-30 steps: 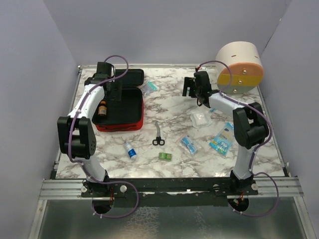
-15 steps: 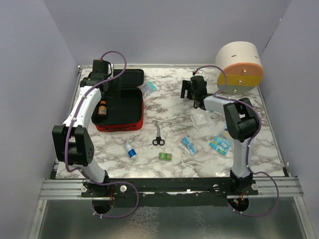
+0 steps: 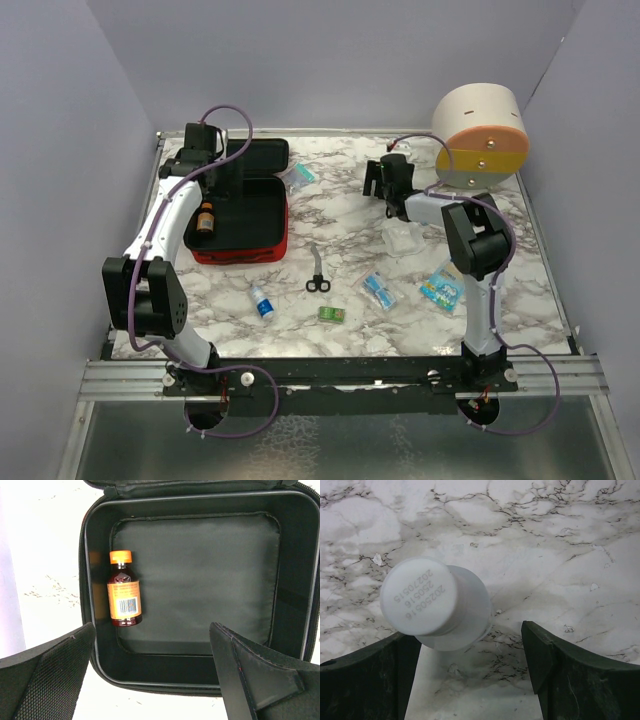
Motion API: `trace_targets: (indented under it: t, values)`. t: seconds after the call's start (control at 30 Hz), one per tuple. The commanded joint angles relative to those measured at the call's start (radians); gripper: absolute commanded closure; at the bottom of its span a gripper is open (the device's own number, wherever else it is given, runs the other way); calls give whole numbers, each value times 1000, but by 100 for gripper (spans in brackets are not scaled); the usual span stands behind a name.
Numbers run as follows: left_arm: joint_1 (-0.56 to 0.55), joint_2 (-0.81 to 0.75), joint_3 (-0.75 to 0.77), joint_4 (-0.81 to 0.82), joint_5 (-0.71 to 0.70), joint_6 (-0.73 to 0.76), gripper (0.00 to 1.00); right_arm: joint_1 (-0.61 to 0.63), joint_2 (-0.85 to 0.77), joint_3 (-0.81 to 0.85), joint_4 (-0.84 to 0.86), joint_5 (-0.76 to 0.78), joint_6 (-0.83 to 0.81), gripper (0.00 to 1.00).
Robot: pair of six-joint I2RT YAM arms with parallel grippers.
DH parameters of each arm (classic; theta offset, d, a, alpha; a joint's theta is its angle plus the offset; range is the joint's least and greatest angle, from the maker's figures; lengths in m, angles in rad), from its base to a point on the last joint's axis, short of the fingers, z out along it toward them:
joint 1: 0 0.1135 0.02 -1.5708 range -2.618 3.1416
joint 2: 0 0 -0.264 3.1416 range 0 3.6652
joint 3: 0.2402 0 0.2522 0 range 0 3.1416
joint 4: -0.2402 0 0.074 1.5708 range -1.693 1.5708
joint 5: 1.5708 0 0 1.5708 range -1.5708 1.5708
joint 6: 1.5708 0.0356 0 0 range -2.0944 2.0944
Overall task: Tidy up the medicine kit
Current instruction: Pick up the pill bottle at the center of the board.
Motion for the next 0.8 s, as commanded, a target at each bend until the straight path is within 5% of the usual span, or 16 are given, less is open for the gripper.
trace_targets:
  t: [0.0, 0.33, 0.57, 0.77]
  values:
    - [-1, -45, -30, -2, 21, -24, 1, -3, 27, 27, 52, 44, 11, 22]
    - [-1, -63, -61, -2, 24, -21, 1, -3, 63, 72, 71, 53, -11, 56]
    - [1, -66, -67, -2, 17, -18, 1, -2, 13, 81, -3, 23, -3, 97]
    - [0, -80, -66, -7, -17, -14, 1, 7, -114, 95, -191, -69, 16, 99]
